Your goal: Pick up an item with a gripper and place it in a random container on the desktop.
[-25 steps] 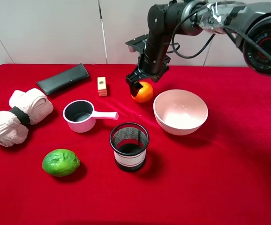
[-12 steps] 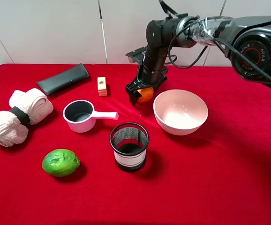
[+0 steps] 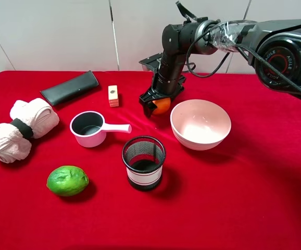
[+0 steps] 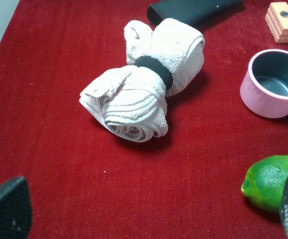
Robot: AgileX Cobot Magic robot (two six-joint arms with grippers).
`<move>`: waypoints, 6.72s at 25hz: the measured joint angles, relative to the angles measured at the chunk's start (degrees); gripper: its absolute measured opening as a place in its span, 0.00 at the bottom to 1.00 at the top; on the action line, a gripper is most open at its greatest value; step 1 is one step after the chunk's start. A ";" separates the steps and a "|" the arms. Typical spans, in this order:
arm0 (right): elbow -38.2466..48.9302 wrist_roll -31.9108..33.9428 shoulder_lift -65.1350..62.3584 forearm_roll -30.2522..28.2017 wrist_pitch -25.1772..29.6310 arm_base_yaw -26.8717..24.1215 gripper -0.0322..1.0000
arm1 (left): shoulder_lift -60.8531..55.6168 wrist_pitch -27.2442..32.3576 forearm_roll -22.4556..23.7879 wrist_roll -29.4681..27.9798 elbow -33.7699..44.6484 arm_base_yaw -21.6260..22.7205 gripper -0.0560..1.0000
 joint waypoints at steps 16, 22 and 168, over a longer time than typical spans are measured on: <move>0.00 0.00 0.00 -0.16 0.25 0.00 0.57 | 0.00 0.00 0.00 0.00 0.00 0.00 0.99; 0.00 0.10 -1.37 -0.74 2.08 0.00 0.57 | 0.00 0.00 0.00 0.00 0.00 0.00 0.99; -7.03 13.75 -3.01 -4.37 -0.21 23.53 0.70 | 0.00 0.00 0.00 0.00 0.00 0.00 0.99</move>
